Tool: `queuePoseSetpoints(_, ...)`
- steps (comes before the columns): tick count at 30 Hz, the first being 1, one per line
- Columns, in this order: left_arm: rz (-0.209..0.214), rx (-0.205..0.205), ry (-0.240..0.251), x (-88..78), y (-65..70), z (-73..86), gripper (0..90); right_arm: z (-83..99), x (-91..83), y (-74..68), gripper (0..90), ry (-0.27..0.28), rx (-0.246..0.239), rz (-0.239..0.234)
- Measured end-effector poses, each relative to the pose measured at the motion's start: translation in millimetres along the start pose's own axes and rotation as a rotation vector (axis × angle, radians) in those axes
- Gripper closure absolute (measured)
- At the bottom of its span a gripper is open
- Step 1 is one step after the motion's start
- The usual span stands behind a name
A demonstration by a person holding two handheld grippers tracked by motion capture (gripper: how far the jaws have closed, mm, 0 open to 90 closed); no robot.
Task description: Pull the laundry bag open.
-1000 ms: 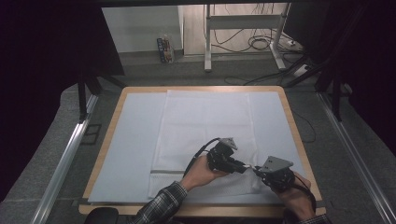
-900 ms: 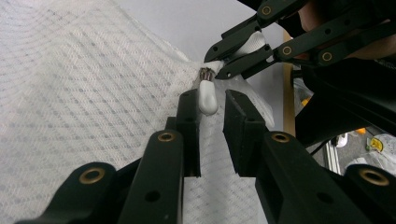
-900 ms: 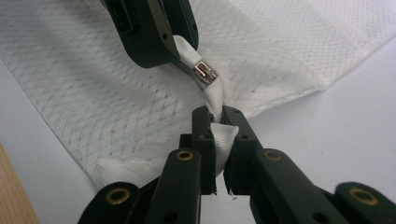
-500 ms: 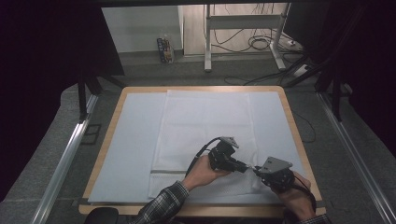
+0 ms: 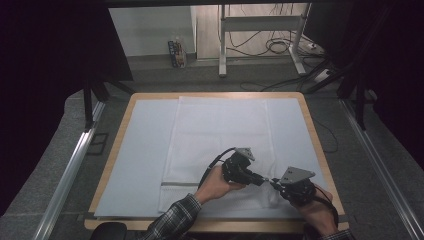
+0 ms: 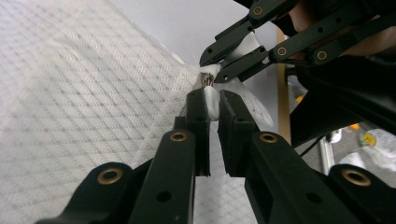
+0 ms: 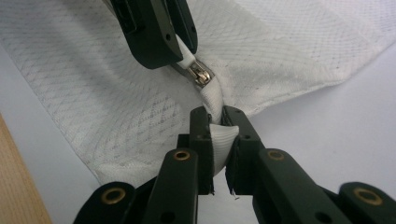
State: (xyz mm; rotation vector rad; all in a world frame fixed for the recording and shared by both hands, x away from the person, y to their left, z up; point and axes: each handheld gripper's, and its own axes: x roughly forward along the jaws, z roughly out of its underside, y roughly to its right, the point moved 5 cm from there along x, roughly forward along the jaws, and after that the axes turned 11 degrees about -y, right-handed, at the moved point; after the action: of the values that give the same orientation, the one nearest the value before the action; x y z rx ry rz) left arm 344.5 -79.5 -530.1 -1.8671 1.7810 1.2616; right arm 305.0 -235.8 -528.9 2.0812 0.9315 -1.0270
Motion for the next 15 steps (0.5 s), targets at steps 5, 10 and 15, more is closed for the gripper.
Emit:
queuePoseSetpoints(5,0.039,-0.033,0.016,1.5,-1.5,0.7,82.9,0.5,1.1,-0.1,81.5,-0.012,0.004,-0.004)
queuePoseSetpoints(10,0.047,-0.042,0.023,0.8,-4.0,2.5,84.1,0.0,1.5,-0.2,81.1,-0.012,0.006,-0.008)
queuePoseSetpoints(15,0.017,-0.02,0.016,-1.4,-5.1,3.2,84.8,-0.1,0.8,2.2,69.1,0.004,0.027,-0.022)
